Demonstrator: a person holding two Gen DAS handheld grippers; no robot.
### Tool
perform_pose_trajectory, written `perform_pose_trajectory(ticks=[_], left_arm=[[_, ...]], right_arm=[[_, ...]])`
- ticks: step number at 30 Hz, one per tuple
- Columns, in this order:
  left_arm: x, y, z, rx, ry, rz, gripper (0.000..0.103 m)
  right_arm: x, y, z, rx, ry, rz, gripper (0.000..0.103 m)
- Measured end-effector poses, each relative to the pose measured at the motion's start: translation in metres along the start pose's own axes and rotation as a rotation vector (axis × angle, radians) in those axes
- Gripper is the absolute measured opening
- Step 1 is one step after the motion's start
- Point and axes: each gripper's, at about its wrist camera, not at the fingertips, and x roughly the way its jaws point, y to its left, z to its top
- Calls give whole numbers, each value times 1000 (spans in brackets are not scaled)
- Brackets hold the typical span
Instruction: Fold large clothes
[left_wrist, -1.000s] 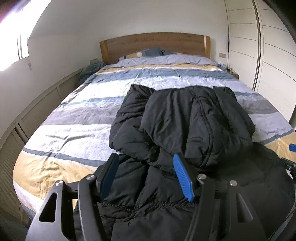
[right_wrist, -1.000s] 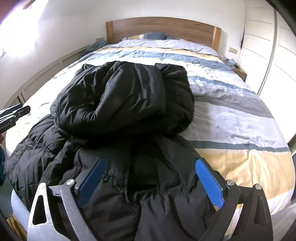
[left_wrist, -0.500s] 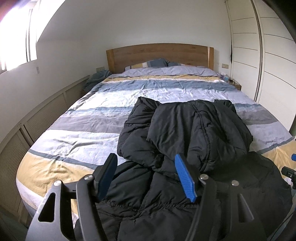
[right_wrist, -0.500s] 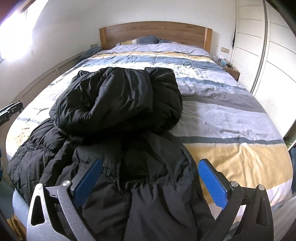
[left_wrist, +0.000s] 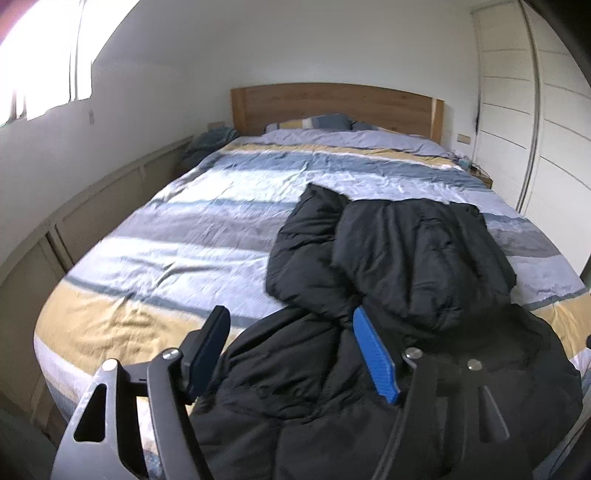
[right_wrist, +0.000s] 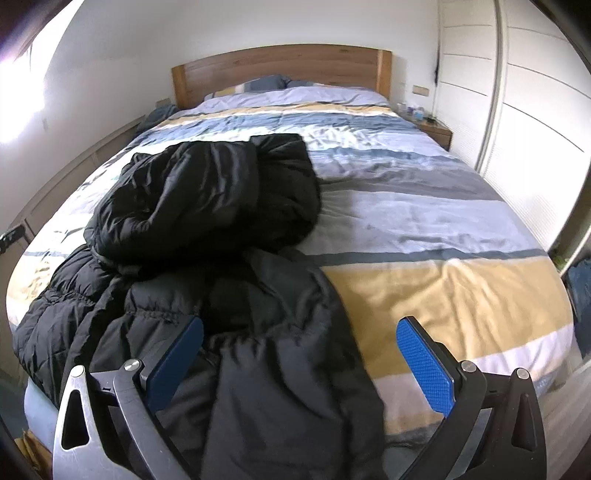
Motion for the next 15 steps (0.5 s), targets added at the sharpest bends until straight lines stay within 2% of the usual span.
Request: perform_pose_trajectory(ticks=[5, 10, 12, 15], left_arm=[[10, 48, -15, -40, 59, 59, 68], [17, 105, -33, -126, 127, 103, 68], [20, 120, -41, -147, 154, 94, 68], [24, 138, -55, -191, 187, 25, 68]], right_arm=[[-15, -35, -10, 71, -9, -33, 103], [-20, -65, -25, 158, 10, -28, 103], [-18, -72, -33, 179, 24, -18, 103], [-11, -74, -42, 195, 58, 12, 103]])
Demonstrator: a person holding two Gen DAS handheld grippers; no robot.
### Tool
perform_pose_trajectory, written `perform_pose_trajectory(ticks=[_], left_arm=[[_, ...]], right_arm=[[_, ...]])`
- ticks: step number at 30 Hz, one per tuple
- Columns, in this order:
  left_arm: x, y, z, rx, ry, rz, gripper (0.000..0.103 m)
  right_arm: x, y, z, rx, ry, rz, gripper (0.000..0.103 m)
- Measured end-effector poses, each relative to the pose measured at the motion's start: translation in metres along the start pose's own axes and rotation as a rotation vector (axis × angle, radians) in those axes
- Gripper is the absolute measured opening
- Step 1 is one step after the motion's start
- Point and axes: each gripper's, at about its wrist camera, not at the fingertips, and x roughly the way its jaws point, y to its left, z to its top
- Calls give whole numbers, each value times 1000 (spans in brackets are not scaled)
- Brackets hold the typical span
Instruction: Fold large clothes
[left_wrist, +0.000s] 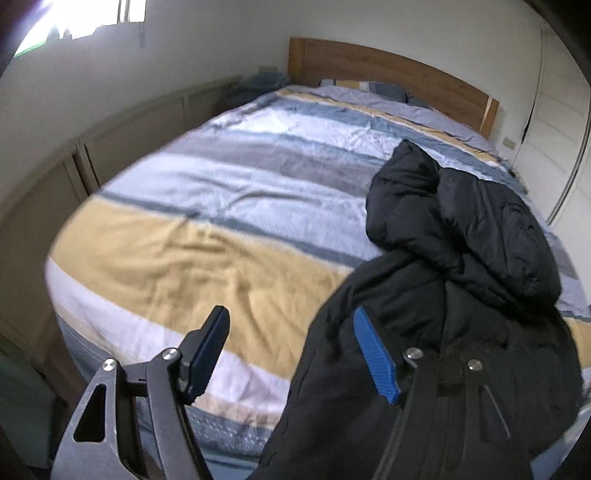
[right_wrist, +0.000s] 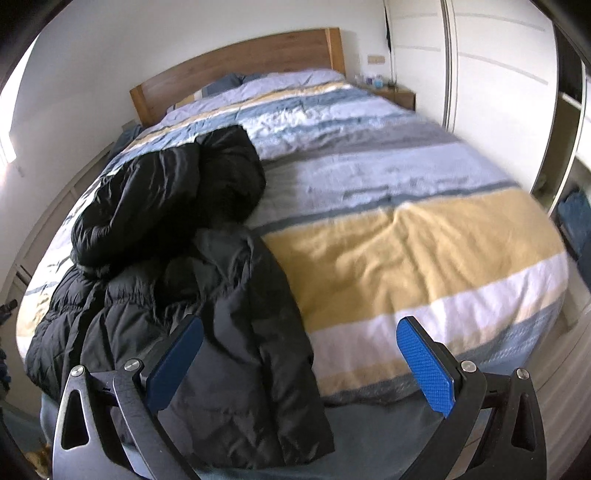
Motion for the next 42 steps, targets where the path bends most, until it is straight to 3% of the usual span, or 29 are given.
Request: perform_pose_trajectory(ticks=[9, 18, 22, 33, 42], left_arm=[[39, 32, -41, -171, 165, -231, 68], [78, 41, -69, -290, 291, -366, 69], [90, 49, -80, -360, 326, -433, 70], [100, 69, -103, -593, 385, -743, 72], [95, 57, -111, -609, 373, -770, 77]], right_arm=[[35, 0, -19, 51, 106, 128, 103], [68, -7, -41, 107, 208, 197, 103], [79, -14, -53, 135, 250, 227, 103], [105, -2, -64, 140, 328, 389, 103], [120, 21, -66, 101, 368, 507, 103]])
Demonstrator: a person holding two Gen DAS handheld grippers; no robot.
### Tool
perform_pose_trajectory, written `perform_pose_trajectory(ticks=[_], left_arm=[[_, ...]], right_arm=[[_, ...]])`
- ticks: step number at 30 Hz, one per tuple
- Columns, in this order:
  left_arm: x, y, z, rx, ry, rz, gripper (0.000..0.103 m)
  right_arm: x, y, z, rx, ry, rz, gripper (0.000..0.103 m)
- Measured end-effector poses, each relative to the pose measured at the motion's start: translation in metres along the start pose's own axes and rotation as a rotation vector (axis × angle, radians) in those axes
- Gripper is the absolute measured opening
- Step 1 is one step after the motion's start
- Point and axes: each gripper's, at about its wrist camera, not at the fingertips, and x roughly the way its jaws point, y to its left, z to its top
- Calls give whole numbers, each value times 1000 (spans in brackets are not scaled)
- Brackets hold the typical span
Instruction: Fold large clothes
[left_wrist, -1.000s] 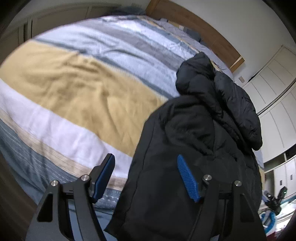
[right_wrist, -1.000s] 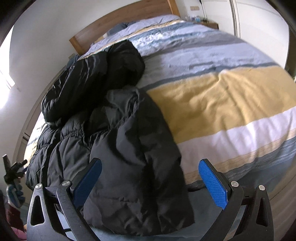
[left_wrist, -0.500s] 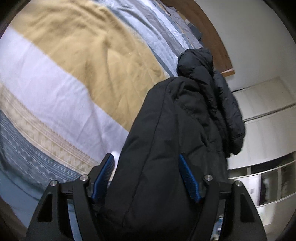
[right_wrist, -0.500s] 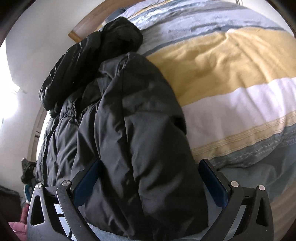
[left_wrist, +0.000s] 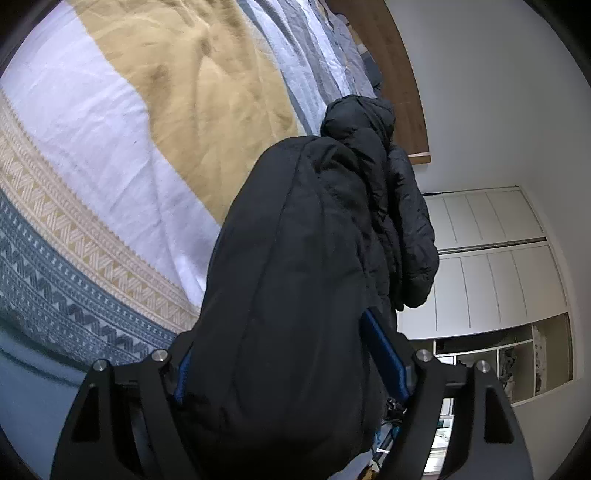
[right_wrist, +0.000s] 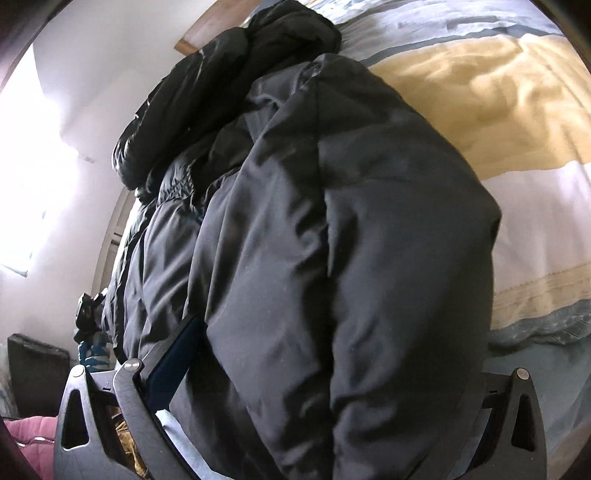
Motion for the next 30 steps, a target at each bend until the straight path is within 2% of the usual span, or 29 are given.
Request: perform_pose_trajectory(ticks=[4, 7, 10, 12, 15, 17, 21, 22, 23, 24, 26, 27, 30], left_arm=[[-1, 3, -1, -16, 4, -24, 77], [1, -2, -6, -1, 36, -66, 77], [8, -6, -13, 16, 70, -72, 77], [11, -8, -15, 21, 79, -69, 77], [14, -16, -19, 53, 81, -40, 77], [16, -21, -22, 72, 74, -17, 77], [26, -34, -32, 115, 66, 39, 74], [28, -37, -34, 124, 68, 50, 72], [31, -41, -36, 135, 68, 64, 62], [34, -46, -38, 147, 71, 77, 47], [36, -53, -41, 158, 65, 80, 31], [35, -60, -43, 162, 52, 71, 24], [28, -76, -45, 153, 21, 12, 18]], right_arm=[[0, -2, 1, 6, -2, 24, 103], [-6, -6, -4, 18, -13, 34, 103], [-12, -4, -6, 24, -29, 85, 103], [-13, 1, -8, 15, -31, 89, 102], [-12, 0, -8, 32, -24, 78, 90], [-11, -2, -9, 48, -23, 78, 71], [-8, -5, -12, 57, -10, 86, 64], [-6, -5, -13, 56, -10, 84, 60], [-5, -6, -14, 55, -13, 87, 50], [-5, -5, -14, 53, -17, 95, 44], [-6, -1, -13, 39, -25, 118, 27], [-7, 3, -13, 24, -31, 133, 24], [-15, 16, -9, -12, -65, 194, 18]])
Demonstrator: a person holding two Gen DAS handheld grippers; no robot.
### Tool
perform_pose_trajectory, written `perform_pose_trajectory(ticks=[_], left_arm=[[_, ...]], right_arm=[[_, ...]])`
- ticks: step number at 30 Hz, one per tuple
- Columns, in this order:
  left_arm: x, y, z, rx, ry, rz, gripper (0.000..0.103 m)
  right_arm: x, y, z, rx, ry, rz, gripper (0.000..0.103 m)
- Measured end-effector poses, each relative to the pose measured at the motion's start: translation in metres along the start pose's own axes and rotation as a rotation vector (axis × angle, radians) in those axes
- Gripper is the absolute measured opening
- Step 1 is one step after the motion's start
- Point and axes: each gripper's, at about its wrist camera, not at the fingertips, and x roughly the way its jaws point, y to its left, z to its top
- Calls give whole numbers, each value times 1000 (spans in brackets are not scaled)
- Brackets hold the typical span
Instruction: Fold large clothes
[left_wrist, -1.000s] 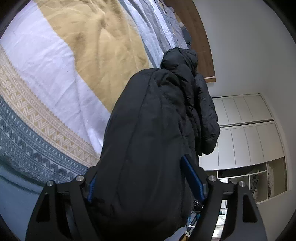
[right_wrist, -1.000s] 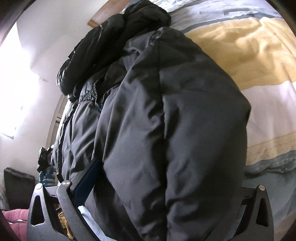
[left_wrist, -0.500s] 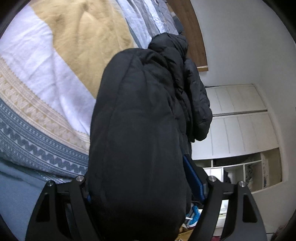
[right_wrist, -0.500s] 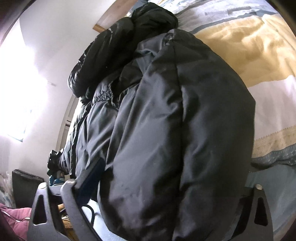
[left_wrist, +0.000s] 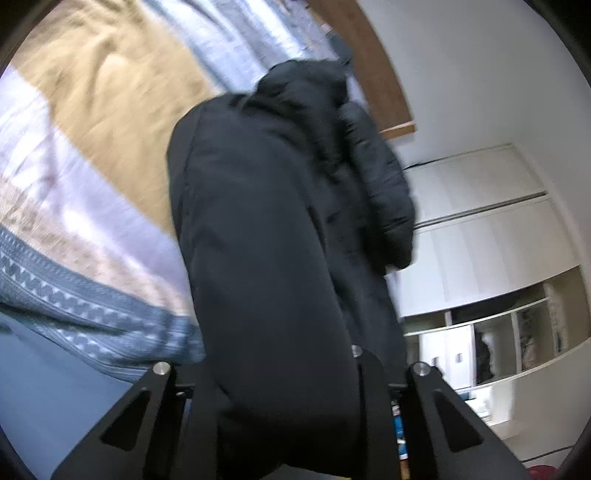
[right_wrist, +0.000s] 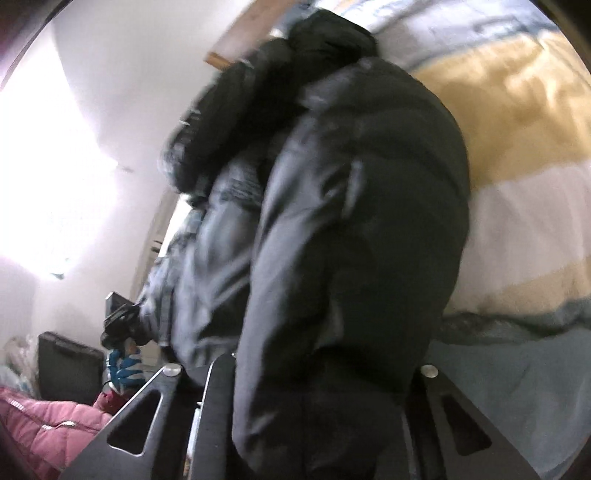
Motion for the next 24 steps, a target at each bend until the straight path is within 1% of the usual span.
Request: perform_pose_trajectory(ticks=[2, 4, 5, 7, 9, 11, 12, 14, 15, 17, 18, 20, 23, 24], left_arm=[[-9, -13, 6, 3, -26, -29, 17], [-18, -21, 16, -25, -60, -76, 17], [-22, -23, 21, -47, -77, -100, 17], [-31, -28, 36, -125, -125, -188, 17], [-37, -31, 52, -193, -163, -258, 17], [-38, -34, 66, -249, -184, -312, 17], [-36, -38, 78, -275, -198, -351, 17], [-36, -44, 95, -296, -211, -398, 17], [-31, -52, 110, -306, -217, -425, 17], [-22, -63, 133, -320, -229, -454, 17], [-13, -71, 152, -343, -235, -467, 17], [0, -80, 179, -378, -239, -482, 18], [32, -105, 241, -381, -261, -456, 21], [49, -116, 269, -370, -272, -421, 21]], right_arm=[[-10, 8, 8, -13, -37, 47, 18], [-19, 14, 19, -21, -73, 83, 18], [-24, 18, 26, -29, -91, 97, 18], [-34, 27, 42, -44, -134, 133, 17], [-42, 32, 59, -42, -177, 180, 17], [-50, 38, 78, -31, -226, 256, 17], [-52, 40, 88, -22, -242, 287, 17], [-55, 45, 113, -4, -261, 333, 17], [-56, 46, 123, 4, -266, 347, 17], [-57, 55, 152, 10, -274, 362, 17], [-57, 59, 166, 11, -277, 363, 17], [-58, 67, 200, 28, -288, 342, 17], [-48, 79, 251, 75, -314, 323, 22], [-44, 81, 265, 96, -325, 323, 22]])
